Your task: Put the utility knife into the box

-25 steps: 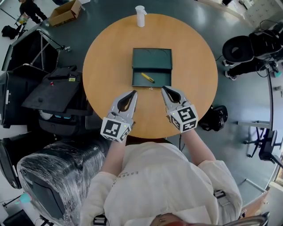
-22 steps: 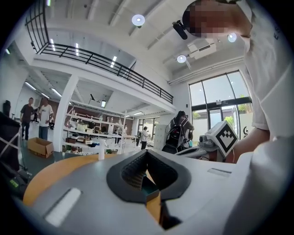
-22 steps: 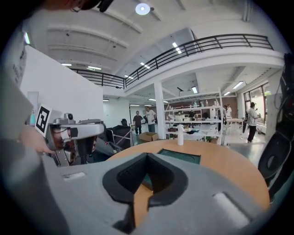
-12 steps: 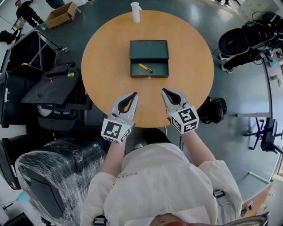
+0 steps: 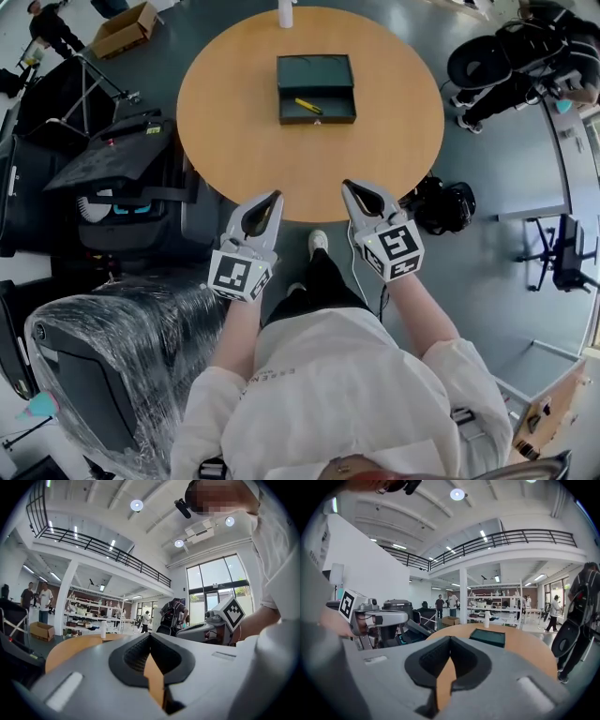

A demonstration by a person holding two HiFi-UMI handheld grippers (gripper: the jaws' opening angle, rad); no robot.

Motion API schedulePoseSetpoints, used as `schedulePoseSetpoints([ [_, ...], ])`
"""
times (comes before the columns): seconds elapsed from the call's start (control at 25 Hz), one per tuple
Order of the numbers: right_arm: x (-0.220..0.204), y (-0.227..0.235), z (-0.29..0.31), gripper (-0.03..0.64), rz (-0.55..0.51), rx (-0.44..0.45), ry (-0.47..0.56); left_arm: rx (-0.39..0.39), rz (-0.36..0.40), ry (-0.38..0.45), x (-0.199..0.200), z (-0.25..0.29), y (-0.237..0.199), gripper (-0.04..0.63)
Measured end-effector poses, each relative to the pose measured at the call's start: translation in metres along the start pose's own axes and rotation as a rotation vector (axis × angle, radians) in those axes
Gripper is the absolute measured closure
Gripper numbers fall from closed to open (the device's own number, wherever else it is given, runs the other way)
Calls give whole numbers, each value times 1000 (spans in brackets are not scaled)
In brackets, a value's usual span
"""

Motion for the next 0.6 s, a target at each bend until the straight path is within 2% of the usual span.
schedulePoseSetpoints([
  [0.28, -11, -44, -43, 623, 16, -45, -13, -40, -6, -4, -6, -45, 28, 578],
  [0.6, -24, -71, -58, 624, 17, -44, -31, -23, 16, 11, 2, -69, 34, 578],
])
Point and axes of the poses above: the fingertips, and each gripper's own axes: z forward along the fingers, y to its right, x out of its top, the point moved 8 cm from there along -z, backward along the fingers, and after that the axes turned 2 degrees about -y, right-handed, at the moved point
